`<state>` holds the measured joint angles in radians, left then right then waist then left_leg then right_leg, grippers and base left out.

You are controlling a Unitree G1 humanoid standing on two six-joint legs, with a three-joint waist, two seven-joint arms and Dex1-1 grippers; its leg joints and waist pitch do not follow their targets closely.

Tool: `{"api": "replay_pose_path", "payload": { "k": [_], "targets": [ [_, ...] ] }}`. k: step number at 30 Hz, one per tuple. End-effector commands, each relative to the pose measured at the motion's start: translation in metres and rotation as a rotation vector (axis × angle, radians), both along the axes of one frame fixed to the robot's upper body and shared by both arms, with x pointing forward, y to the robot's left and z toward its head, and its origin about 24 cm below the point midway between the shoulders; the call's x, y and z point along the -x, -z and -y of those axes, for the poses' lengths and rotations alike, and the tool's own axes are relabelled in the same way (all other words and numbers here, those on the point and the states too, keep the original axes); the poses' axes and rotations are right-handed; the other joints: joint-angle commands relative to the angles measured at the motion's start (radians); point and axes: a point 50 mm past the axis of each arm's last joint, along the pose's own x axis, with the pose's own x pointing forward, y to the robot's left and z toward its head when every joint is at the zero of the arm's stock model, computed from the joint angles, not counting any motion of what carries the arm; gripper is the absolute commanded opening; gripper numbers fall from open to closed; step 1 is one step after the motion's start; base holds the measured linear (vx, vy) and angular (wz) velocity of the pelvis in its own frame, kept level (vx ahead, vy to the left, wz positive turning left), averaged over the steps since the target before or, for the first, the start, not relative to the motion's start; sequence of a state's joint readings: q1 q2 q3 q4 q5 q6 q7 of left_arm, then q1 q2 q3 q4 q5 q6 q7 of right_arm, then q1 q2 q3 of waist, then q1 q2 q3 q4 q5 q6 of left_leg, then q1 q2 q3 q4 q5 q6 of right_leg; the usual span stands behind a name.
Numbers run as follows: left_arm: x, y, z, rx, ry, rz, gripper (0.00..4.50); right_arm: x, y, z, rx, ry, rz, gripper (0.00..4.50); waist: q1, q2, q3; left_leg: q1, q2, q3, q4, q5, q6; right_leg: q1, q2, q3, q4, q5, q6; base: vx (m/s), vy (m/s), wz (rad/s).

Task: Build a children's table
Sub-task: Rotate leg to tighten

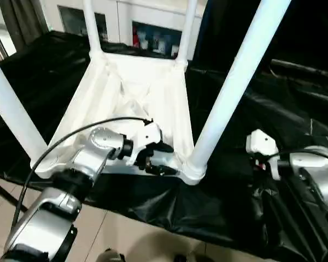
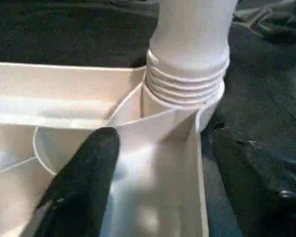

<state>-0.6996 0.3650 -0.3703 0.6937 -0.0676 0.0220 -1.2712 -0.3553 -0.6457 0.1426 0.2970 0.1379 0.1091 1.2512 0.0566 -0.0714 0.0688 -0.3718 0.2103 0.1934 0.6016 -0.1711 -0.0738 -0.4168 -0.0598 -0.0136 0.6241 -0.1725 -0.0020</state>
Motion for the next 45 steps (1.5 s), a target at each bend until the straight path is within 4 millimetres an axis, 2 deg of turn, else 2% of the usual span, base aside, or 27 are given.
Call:
{"api": "replay_pose_path", "payload": {
  "k": [1, 3, 4, 5, 6, 7, 9, 10, 11, 13, 14, 15, 16, 18, 19, 21, 23, 27, 31, 32, 34, 35, 36, 37, 40, 42, 45],
  "targets": [
    [0.001, 0.002, -0.002, -0.039, 0.033, -0.002, 2.97, 0.001, -0.005, 0.002, 0.008, -0.006, 0.003, 3.94, 0.004, 0.007, -0.075, 0.015, 0.016, -0.010, -0.064, -0.270, 0.035, 0.049, -0.054, 0.023, -0.084, -0.262, -0.211, 0.000, 0.000, 0.00],
    [0.002, 0.003, -0.002, -0.043, 0.036, -0.002, 2.86, 0.003, -0.006, 0.002, 0.007, -0.007, -0.001, 3.94, 0.007, 0.010, -0.075, 0.017, 0.017, -0.010, -0.064, -0.275, 0.031, 0.048, -0.055, 0.023, -0.084, -0.272, -0.216, 0.000, 0.000, 0.00],
    [0.002, 0.004, -0.002, -0.045, 0.038, -0.001, 2.75, 0.003, -0.006, 0.001, 0.006, -0.008, -0.003, 3.94, 0.008, 0.020, -0.075, 0.018, 0.017, -0.011, -0.065, -0.277, 0.027, 0.048, -0.054, 0.024, -0.084, -0.268, -0.217, 0.000, 0.000, 0.00],
    [0.002, 0.004, -0.002, -0.046, 0.038, -0.001, 2.62, 0.004, -0.007, 0.001, 0.006, -0.010, -0.006, 3.94, 0.006, 0.013, -0.074, 0.017, 0.017, -0.010, -0.065, -0.280, 0.027, 0.049, -0.052, 0.024, -0.085, -0.258, -0.217, 0.000, 0.000, 0.00],
    [0.003, 0.005, -0.001, -0.057, 0.049, -0.006, 2.51, 0.007, -0.006, 0.001, 0.008, -0.012, -0.011, 3.94, 0.008, 0.019, -0.075, 0.019, 0.017, -0.010, -0.065, -0.281, 0.027, 0.049, -0.053, 0.024, -0.084, -0.256, -0.218, 0.000, 0.000, 0.00],
    [0.003, 0.005, -0.001, -0.060, 0.052, -0.007, 2.45, 0.007, -0.006, 0.001, 0.009, -0.012, -0.012, 3.94, 0.008, 0.016, -0.074, 0.019, 0.018, -0.009, -0.066, -0.287, 0.028, 0.048, -0.053, 0.024, -0.086, -0.259, -0.217, 0.000, 0.000, 0.00],
    [0.005, 0.009, 0.000, -0.097, 0.052, -0.026, 2.29, 0.010, -0.005, 0.001, 0.016, -0.004, -0.011, 3.94, 0.009, 0.028, -0.074, 0.020, 0.018, -0.012, -0.068, -0.296, 0.019, 0.049, -0.053, 0.023, -0.084, -0.255, -0.222, 0.000, 0.000, 0.00],
    [0.005, 0.009, 0.000, -0.097, 0.052, -0.026, 2.07, 0.010, -0.005, 0.001, 0.016, -0.004, -0.011, 3.94, 0.009, 0.028, -0.074, 0.020, 0.018, -0.012, -0.068, -0.296, 0.019, 0.049, -0.053, 0.023, -0.084, -0.255, -0.222, 0.000, 0.000, 0.00],
    [0.003, 0.010, -0.001, -0.115, 0.033, -0.024, 2.07, 0.013, -0.005, 0.001, 0.017, -0.002, -0.011, 3.94, 0.006, 0.022, -0.074, 0.019, 0.016, -0.012, -0.067, -0.304, 0.020, 0.051, -0.053, 0.023, -0.088, -0.277, -0.214, 0.000, 0.000, 0.00],
    [0.003, 0.011, -0.001, -0.121, 0.035, -0.025, 1.92, 0.014, -0.005, 0.001, 0.016, -0.003, -0.014, 3.94, 0.006, 0.022, -0.073, 0.017, 0.015, -0.012, -0.067, -0.302, 0.025, 0.051, -0.055, 0.023, -0.091, -0.310, -0.202, 0.000, 0.000, 0.00],
    [0.003, 0.011, 0.000, -0.122, 0.038, -0.025, 1.92, 0.015, -0.004, 0.001, 0.016, -0.003, -0.015, 3.94, 0.006, 0.029, -0.073, 0.019, 0.015, -0.013, -0.066, -0.305, 0.024, 0.049, -0.056, 0.024, -0.093, -0.330, -0.195, 0.000, 0.000, 0.00],
    [0.003, 0.012, 0.000, -0.122, 0.040, -0.028, 1.63, 0.016, -0.004, 0.000, 0.015, -0.003, -0.017, 3.94, 0.005, 0.032, -0.073, 0.018, 0.014, -0.012, -0.067, -0.308, 0.024, 0.048, -0.054, 0.024, -0.095, -0.336, -0.192, 0.000, 0.000, 0.00],
    [0.003, 0.013, -0.001, -0.124, 0.036, -0.030, 1.56, 0.017, -0.003, 0.000, 0.015, -0.002, -0.019, 3.94, 0.004, 0.028, -0.073, 0.018, 0.013, -0.011, -0.066, -0.309, 0.025, 0.048, -0.053, 0.023, -0.097, -0.343, -0.189, 0.000, 0.000, 0.00],
    [0.003, 0.014, -0.001, -0.132, 0.038, -0.037, 1.49, 0.019, -0.004, -0.002, 0.011, -0.002, -0.022, 3.94, 0.002, 0.037, -0.074, 0.018, 0.013, -0.013, -0.068, -0.319, 0.021, 0.047, -0.052, 0.022, -0.099, -0.361, -0.181, 0.000, 0.000, 0.00],
    [0.003, 0.014, -0.001, -0.132, 0.038, -0.037, 1.49, 0.019, -0.004, -0.002, 0.011, -0.002, -0.022, 3.94, 0.002, 0.036, -0.075, 0.019, 0.013, -0.013, -0.068, -0.320, 0.021, 0.047, -0.051, 0.022, -0.099, -0.361, -0.180, 0.000, 0.000, 0.00],
    [0.003, 0.014, -0.002, -0.140, 0.042, -0.051, 1.20, 0.019, -0.004, -0.002, 0.010, -0.001, -0.022, 3.94, 0.002, 0.043, -0.075, 0.020, 0.013, -0.014, -0.068, -0.330, 0.020, 0.046, -0.052, 0.022, -0.101, -0.366, -0.181, 0.000, 0.000, 0.00],
    [0.003, 0.013, -0.002, -0.149, 0.046, -0.060, 1.14, 0.020, -0.005, -0.002, 0.010, 0.001, -0.021, 3.94, 0.002, 0.045, -0.075, 0.020, 0.013, -0.014, -0.069, -0.335, 0.018, 0.045, -0.052, 0.022, -0.100, -0.368, -0.184, 0.000, 0.000, 0.00],
    [0.003, 0.014, -0.004, -0.160, 0.041, -0.072, 0.74, 0.021, -0.004, -0.003, 0.009, 0.005, -0.023, 3.94, 0.001, 0.038, -0.075, 0.019, 0.013, -0.014, -0.069, -0.337, 0.020, 0.045, -0.053, 0.021, -0.101, -0.374, -0.183, 0.000, 0.000, 0.00],
    [0.004, 0.014, -0.004, -0.146, 0.037, -0.082, 0.54, 0.020, -0.004, -0.005, 0.006, 0.003, -0.026, 3.94, 0.001, 0.040, -0.074, 0.019, 0.013, -0.014, -0.069, -0.337, 0.022, 0.043, -0.053, 0.022, -0.103, -0.389, -0.180, 0.000, 0.000, 0.00],
    [0.004, 0.013, -0.004, -0.141, 0.035, -0.085, 0.29, 0.019, -0.005, -0.006, 0.004, 0.001, -0.025, 3.94, 0.001, 0.040, -0.074, 0.019, 0.013, -0.014, -0.069, -0.338, 0.022, 0.043, -0.053, 0.022, -0.103, -0.390, -0.179, 0.000, 0.000, 0.00],
    [0.004, 0.013, -0.004, -0.138, 0.031, -0.089, 0.25, 0.018, -0.006, -0.007, -0.006, -0.003, -0.028, 3.94, 0.001, 0.023, -0.074, 0.017, 0.014, -0.013, -0.069, -0.326, 0.029, 0.043, -0.055, 0.022, -0.104, -0.401, -0.174, 0.000, 0.000, 0.00],
    [0.004, 0.014, -0.004, -0.138, 0.029, -0.090, 0.08, 0.017, -0.006, -0.007, -0.012, -0.004, -0.030, 3.94, 0.003, 0.029, -0.073, 0.019, 0.015, -0.014, -0.069, -0.327, 0.029, 0.041, -0.056, 0.022, -0.103, -0.414, -0.171, 0.000, 0.000, 0.00],
    [0.005, 0.015, -0.004, -0.140, 0.024, -0.088, 0.08, 0.016, -0.005, -0.008, -0.009, -0.004, -0.030, 3.94, 0.002, 0.030, -0.072, 0.019, 0.015, -0.014, -0.069, -0.329, 0.029, 0.040, -0.057, 0.022, -0.104, -0.420, -0.168, 0.000, 0.000, 0.00],
    [0.005, 0.016, -0.005, -0.142, 0.020, -0.087, 0.08, 0.015, -0.004, -0.008, -0.006, -0.004, -0.030, 3.94, 0.000, 0.019, -0.073, 0.017, 0.014, -0.013, -0.068, -0.328, 0.030, 0.041, -0.056, 0.021, -0.106, -0.434, -0.160, 0.000, 0.000, 0.00],
    [0.007, 0.017, -0.005, -0.124, 0.000, -0.089, 0.08, 0.011, -0.005, -0.011, -0.032, 0.016, -0.026, 3.94, 0.001, 0.024, -0.070, 0.017, 0.015, -0.015, -0.070, -0.327, 0.028, 0.038, -0.059, 0.021, -0.107, -0.467, -0.147, 0.000, 0.000, 0.00],
    [0.007, 0.018, 0.000, -0.072, -0.043, -0.091, 0.00, 0.005, -0.007, -0.015, -0.098, 0.063, -0.037, 4.28, -0.002, 0.019, -0.071, 0.015, 0.015, -0.016, -0.071, -0.324, 0.025, 0.038, -0.060, 0.019, -0.106, -0.474, -0.145, 0.000, 0.000, 0.00],
    [0.006, 0.020, 0.010, -0.010, -0.101, -0.082, 0.00, 0.004, -0.003, -0.023, -0.144, 0.070, -0.048, 4.42, -0.001, 0.022, -0.072, 0.015, 0.013, -0.014, -0.070, -0.315, 0.027, 0.038, -0.059, 0.021, -0.107, -0.453, -0.145, 0.000, 0.000, 0.00]
  ]
}}
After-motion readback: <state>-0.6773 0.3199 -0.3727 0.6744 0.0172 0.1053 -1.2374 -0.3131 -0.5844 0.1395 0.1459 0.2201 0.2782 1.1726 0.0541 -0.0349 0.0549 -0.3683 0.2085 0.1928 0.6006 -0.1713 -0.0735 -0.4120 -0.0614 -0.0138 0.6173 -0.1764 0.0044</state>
